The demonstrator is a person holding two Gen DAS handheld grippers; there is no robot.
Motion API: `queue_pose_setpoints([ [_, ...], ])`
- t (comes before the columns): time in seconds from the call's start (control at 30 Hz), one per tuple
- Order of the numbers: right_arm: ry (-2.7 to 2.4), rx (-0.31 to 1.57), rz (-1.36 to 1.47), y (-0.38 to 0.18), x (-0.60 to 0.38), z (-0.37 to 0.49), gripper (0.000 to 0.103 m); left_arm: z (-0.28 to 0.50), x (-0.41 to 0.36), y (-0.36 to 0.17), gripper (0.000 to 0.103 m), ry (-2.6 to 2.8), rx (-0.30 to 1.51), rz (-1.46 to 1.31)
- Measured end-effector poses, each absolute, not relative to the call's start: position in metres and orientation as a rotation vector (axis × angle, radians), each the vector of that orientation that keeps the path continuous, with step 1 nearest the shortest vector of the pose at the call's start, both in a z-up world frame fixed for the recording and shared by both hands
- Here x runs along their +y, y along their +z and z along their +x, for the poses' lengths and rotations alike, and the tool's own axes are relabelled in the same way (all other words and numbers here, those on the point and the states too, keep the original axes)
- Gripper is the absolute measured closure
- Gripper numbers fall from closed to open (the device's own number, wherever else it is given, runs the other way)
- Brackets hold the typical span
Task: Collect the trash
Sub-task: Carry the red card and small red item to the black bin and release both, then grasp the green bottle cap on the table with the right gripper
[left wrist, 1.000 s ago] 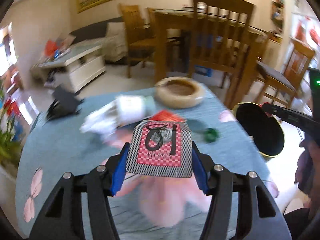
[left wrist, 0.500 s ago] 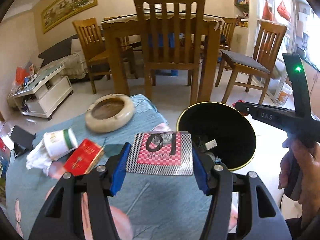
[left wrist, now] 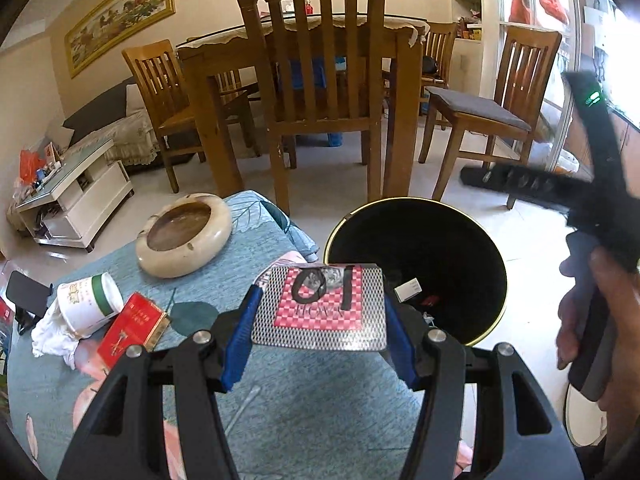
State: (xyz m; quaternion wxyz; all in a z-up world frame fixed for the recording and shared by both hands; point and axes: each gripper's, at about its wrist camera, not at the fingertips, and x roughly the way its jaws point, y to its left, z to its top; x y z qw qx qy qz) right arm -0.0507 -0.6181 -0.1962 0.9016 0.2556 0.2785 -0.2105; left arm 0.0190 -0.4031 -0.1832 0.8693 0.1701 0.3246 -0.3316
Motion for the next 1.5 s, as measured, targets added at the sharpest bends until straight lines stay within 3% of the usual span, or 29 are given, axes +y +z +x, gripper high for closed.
queue_pose_setpoints([
  [0.33, -0.497, 0.372, 0.720, -0.175, -0.650, -0.103, 0.013, 0.022, -0.451, -0.188, 0.043, -0.742, 0.668, 0.403],
  [0.5, -0.504, 0.358, 0.736, -0.176, -0.653, -0.109, 0.013, 0.029, -0.495, -0.192, 0.023, -0.807, 0.670, 0.443],
  [0.57, -0.508, 0.347, 0.734, -0.174, -0.654, -0.111, 0.013, 0.031, -0.501, -0.193, 0.011, -0.827, 0.682, 0.422],
  [0.67, -0.505, 0.348, 0.725, -0.172, -0.651, -0.109, 0.013, 0.032, -0.492, -0.193, 0.010, -0.815, 0.678, 0.410],
  [0.9, -0.411, 0.439, 0.649, -0.176, -0.623, -0.074, 0.013, 0.023, -0.431, -0.202, 0.008, -0.769, 0.709, 0.382],
  [0.93, -0.379, 0.465, 0.616, -0.176, -0.612, -0.063, 0.013, 0.022, -0.414, -0.204, 0.003, -0.755, 0.714, 0.377],
  [1.33, -0.006, 0.770, 0.272, -0.217, -0.464, 0.051, 0.008, 0.035, -0.206, -0.213, 0.003, -0.517, 0.752, 0.271],
  [1.47, 0.057, 0.829, 0.123, -0.232, -0.414, 0.073, 0.037, 0.046, -0.162, -0.210, 0.003, -0.460, 0.760, 0.191],
  [1.5, 0.059, 0.844, 0.113, -0.236, -0.409, 0.075, 0.037, 0.048, -0.153, -0.211, 0.003, -0.453, 0.767, 0.178],
])
